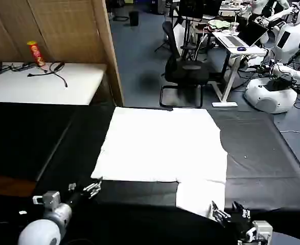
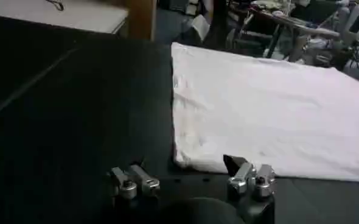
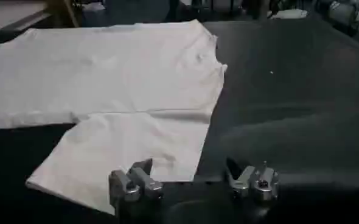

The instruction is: Fold and organize the clothes.

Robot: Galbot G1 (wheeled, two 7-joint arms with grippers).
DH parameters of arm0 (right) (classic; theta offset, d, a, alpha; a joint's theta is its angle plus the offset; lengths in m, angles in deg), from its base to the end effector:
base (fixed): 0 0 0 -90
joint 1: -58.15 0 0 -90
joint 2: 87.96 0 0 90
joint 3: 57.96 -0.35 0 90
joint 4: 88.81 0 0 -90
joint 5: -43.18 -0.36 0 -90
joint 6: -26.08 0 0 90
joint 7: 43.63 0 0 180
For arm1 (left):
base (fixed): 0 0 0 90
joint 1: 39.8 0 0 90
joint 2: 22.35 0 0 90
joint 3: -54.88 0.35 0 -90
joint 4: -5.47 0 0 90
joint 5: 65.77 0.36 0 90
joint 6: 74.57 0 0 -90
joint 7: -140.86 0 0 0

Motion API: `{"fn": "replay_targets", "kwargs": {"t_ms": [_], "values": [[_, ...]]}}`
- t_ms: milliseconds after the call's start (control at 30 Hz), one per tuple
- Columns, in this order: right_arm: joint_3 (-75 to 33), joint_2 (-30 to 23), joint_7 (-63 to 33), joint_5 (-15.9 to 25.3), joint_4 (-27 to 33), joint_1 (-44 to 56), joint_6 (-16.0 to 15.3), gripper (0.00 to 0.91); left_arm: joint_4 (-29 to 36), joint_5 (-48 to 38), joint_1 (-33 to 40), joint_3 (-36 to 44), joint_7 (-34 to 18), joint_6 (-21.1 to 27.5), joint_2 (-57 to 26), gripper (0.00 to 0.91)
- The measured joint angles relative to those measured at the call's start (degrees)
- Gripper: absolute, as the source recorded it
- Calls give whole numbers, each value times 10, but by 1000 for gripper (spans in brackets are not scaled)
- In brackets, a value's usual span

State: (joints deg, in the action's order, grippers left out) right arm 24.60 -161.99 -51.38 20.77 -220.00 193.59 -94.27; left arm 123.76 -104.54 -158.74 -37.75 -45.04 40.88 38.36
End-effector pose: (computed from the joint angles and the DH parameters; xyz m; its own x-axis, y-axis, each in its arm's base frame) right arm 0.1180 -0.0648 -0.2608 -0.8220 0.0107 0.5693 0.0309 0.9992 0.0258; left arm 0.2049 0.1004 -0.2839 -0.8619 0.1611 0.4809 0.0949 0.9827 -0.1591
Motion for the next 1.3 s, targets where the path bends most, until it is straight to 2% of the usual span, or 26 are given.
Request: {"fn": "replay_targets", "kwargs": {"t_ms": [33,67,100,133,167,200,233,267,300,367,667,867,1033,1200,1300], "values": [[1,-1,0,4,1,0,2,761,-2,1,2,1,1,3,1,878],[3,-1,0,8,3,1,3,741,-3,1,4,1,1,5,2,878],[4,-1,0,10,3,2,4,673,-5,1,6,1,1,5,4,878],[4,-2,-1,11,4,2,5,644,-6,-1,7,2,0,4,4,819],[5,-2,-4,12,5,3,5,497,-8,-3,7,2,-3,2,5,351],[6,-3,-7,12,6,3,5,458,-10,-3,7,2,-3,1,6,146],[6,-4,-9,11,7,3,5,312,-12,-3,7,2,-3,1,6,0],[6,-5,-10,11,7,3,5,244,-13,-3,6,2,-3,0,6,0],[8,-6,-11,11,8,3,5,137,-14,-3,5,2,-2,-1,6,0],[9,-8,-11,11,10,5,5,59,-16,-3,3,2,-1,-4,7,0],[9,-9,-14,11,1,12,2,0,-11,-3,3,7,2,-10,8,0],[4,-14,-43,11,-31,37,-19,0,1,7,-7,5,-3,-10,13,0],[-2,-18,-58,11,-66,73,-32,0,33,17,-37,-5,-29,-4,25,0],[-10,-14,-53,3,-81,94,-28,0,75,20,-90,-15,-42,3,35,0],[-17,-10,-32,-14,-79,86,-5,0,103,20,-119,-22,-42,3,40,0]]}}
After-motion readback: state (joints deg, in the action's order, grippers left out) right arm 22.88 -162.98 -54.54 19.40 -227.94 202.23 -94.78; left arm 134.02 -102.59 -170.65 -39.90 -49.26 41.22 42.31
